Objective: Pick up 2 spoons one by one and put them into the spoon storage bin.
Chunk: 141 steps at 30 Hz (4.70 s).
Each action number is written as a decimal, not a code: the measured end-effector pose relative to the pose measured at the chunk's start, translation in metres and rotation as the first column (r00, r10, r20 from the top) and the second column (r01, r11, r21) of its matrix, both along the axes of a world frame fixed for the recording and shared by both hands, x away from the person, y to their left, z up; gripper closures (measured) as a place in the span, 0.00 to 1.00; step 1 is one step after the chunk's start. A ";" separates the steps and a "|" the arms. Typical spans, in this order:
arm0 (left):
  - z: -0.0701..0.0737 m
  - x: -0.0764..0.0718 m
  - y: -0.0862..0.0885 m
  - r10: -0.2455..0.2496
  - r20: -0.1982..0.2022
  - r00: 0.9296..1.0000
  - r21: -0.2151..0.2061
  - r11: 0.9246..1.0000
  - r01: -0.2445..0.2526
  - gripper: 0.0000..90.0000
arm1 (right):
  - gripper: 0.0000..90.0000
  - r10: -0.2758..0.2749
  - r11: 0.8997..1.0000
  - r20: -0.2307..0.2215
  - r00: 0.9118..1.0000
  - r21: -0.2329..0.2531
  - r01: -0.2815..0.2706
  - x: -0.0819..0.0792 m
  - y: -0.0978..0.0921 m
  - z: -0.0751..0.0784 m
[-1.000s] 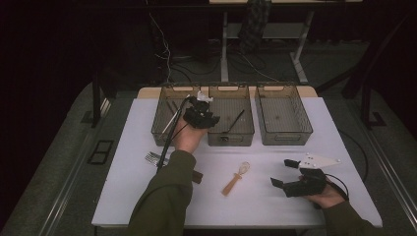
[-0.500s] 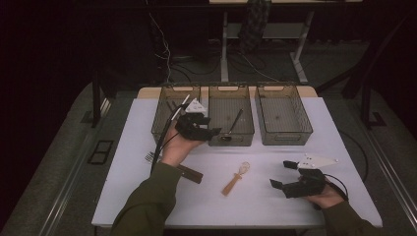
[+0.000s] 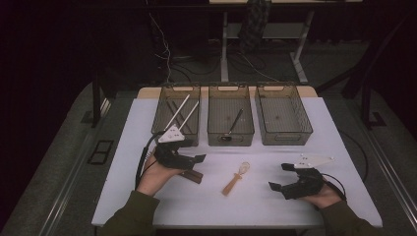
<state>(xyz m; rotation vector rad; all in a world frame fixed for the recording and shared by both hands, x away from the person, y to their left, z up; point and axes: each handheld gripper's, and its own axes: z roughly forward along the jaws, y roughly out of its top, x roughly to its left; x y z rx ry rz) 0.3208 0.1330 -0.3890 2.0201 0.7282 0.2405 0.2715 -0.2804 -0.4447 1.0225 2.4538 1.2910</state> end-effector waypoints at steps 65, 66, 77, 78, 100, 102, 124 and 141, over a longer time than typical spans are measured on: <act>-0.058 -0.051 -0.101 -0.179 -0.092 0.980 0.222 0.955 0.195 0.71 | 0.13 -0.008 1.000 0.016 1.000 0.011 0.008 0.000 -0.002 0.000; -0.057 -0.051 -0.101 -0.177 -0.100 0.979 0.219 0.956 0.195 0.72 | 0.13 -0.007 1.000 0.016 1.000 0.011 0.007 0.000 -0.002 0.000; -0.056 -0.049 -0.099 -0.181 -0.127 0.975 0.219 0.954 0.205 0.81 | 0.13 -0.005 1.000 0.018 1.000 0.008 0.005 0.000 -0.002 0.000; -0.056 -0.049 -0.099 -0.180 -0.128 0.975 0.221 0.954 0.205 0.81 | 0.13 -0.004 1.000 0.019 1.000 0.008 0.003 0.000 -0.002 0.000; -0.039 -0.043 -0.082 -0.214 -0.108 0.971 0.162 0.960 0.229 0.81 | 0.13 -0.002 1.000 0.020 1.000 0.012 0.001 0.000 -0.002 0.000; -0.036 -0.042 -0.079 -0.214 -0.108 0.971 0.150 0.962 0.229 0.81 | 0.13 -0.001 1.000 0.020 1.000 0.012 0.000 0.000 -0.002 0.000; -0.009 -0.025 -0.054 -0.209 -0.083 0.974 0.074 0.974 0.216 0.81 | 0.13 0.004 1.000 0.020 1.000 0.007 -0.004 0.000 -0.001 0.000; 0.010 -0.003 -0.063 -0.208 -0.051 0.977 0.022 0.978 0.209 0.81 | 0.13 -0.013 1.000 0.014 1.000 0.005 0.013 0.000 -0.002 -0.001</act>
